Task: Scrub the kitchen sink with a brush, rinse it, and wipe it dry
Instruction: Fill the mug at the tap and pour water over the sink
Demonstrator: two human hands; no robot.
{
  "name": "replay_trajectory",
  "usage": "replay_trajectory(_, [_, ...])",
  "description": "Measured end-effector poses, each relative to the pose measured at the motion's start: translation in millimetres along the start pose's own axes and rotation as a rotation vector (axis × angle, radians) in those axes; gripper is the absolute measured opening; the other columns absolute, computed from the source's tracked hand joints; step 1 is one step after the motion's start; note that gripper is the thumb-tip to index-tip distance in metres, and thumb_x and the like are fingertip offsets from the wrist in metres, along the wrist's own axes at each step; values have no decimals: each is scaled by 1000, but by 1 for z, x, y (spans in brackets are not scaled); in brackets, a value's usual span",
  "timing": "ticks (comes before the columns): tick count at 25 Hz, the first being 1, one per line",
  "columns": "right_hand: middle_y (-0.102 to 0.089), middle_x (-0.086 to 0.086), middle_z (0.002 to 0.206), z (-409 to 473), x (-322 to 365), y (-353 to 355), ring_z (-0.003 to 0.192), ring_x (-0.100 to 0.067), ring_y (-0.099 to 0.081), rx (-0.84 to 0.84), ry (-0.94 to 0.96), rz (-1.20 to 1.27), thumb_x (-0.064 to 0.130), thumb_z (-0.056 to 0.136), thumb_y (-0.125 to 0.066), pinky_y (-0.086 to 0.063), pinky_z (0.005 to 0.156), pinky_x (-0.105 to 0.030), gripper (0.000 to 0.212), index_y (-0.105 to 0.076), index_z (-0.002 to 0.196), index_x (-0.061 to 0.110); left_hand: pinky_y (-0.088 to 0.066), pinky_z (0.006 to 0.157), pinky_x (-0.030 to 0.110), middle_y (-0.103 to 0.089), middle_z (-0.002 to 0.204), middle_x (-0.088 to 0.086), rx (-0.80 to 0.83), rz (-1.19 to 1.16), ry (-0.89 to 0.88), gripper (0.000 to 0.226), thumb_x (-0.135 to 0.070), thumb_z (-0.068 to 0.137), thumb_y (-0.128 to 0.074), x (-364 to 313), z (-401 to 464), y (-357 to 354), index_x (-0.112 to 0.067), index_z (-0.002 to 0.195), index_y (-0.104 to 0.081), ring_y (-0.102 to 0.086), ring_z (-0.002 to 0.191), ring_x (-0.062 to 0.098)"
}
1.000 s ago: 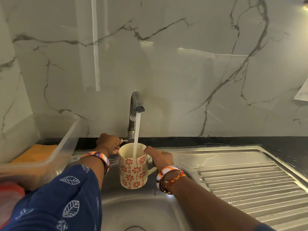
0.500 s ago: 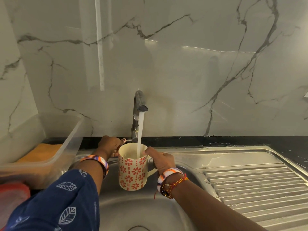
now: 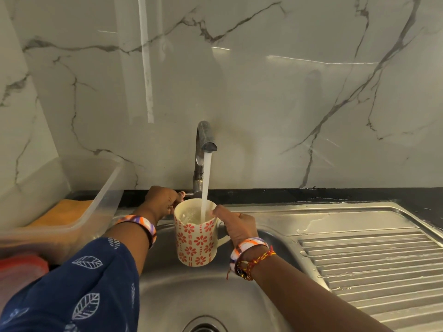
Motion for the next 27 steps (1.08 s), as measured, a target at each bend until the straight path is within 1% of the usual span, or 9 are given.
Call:
replay_trajectory(3, [-56, 0, 71, 0, 3, 3, 67, -12, -49, -5, 22, -10, 30, 85, -63, -35, 66, -28, 23, -56, 70, 14, -40, 42, 22, -62, 83, 14, -6, -28, -18, 20, -14, 85, -69, -3, -1, 0, 5, 86, -62, -54, 58, 16])
replay_trajectory(6, [-56, -2, 65, 2, 5, 9, 66, -15, -50, -27, 49, 45, 26, 83, -66, -36, 56, -23, 25, -56, 65, 11, -40, 31, 16, -58, 68, 10, -33, -8, -98, 14, -8, 84, -68, -18, -8, 4, 5, 83, -65, -49, 49, 13])
replay_trajectory(9, [-54, -3, 61, 1, 9, 13, 62, -15, -49, -51, 63, 52, 24, 80, -68, -36, 54, -23, 26, -55, 63, 10, -47, 57, 24, -60, 66, 9, -19, 125, -381, 20, -14, 84, -69, -54, -21, 0, 2, 73, -65, -53, 53, 15])
replay_trajectory(11, [-49, -1, 58, -4, 15, 22, 58, -14, -45, -86, 84, 32, 24, 78, -71, -37, 53, -24, 28, -53, 60, 11, -48, 59, 24, -61, 68, 9, 106, 103, -459, 15, -14, 86, -67, -65, -37, -9, 1, 82, -68, -54, 57, 15])
replay_trajectory(13, [-47, 1, 55, -15, 27, 33, 54, -13, -41, -87, 124, -35, 24, 77, -73, -37, 47, -21, 32, -50, 57, 14, -48, 56, 22, -59, 73, 7, 228, 19, -355, 8, -12, 91, -60, -51, -52, -15, -5, 91, -64, -54, 62, 14])
replay_trajectory(17, [-47, 13, 32, -52, 52, 64, 49, -6, -41, -22, 255, -303, 25, 79, -74, -33, 31, -10, 33, -52, 55, 17, -43, 57, 25, -54, 71, 10, 392, 138, -16, 28, -15, 97, -46, 22, -95, -43, -3, 74, -55, -50, 61, 17])
replay_trajectory(20, [-52, 6, 54, -75, 58, 94, 54, -9, -43, 0, 259, -747, 44, 75, -72, -35, 40, -19, 37, -52, 57, 20, -45, 49, 22, -57, 65, 7, 627, 149, 115, 25, -11, 95, -47, 66, -147, -95, -5, 74, -57, -55, 55, 15])
replay_trajectory(23, [-51, 4, 59, -80, 52, 131, 55, -12, -44, -17, 204, -1009, 53, 69, -74, -31, 48, -22, 40, -53, 55, 22, -46, 40, 17, -56, 53, 2, 774, 146, 167, 27, -16, 97, -45, 96, -190, -153, -9, 72, -52, -54, 37, 8])
replay_trajectory(27, [-51, 1, 58, -75, 53, 161, 55, -12, -45, -57, 187, -1251, 49, 68, -76, -31, 49, -22, 41, -53, 56, 17, -51, 41, 18, -52, 62, 8, 924, -238, 325, 20, -4, 96, -42, 91, -215, -222, -5, 80, -53, -54, 35, 13])
Point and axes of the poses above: each hand's wrist, its own z-axis towards the middle knuckle, its own y-axis out of the back of the hand, x = y × z, the point moved 8 cm from there along z, towards the middle knuckle
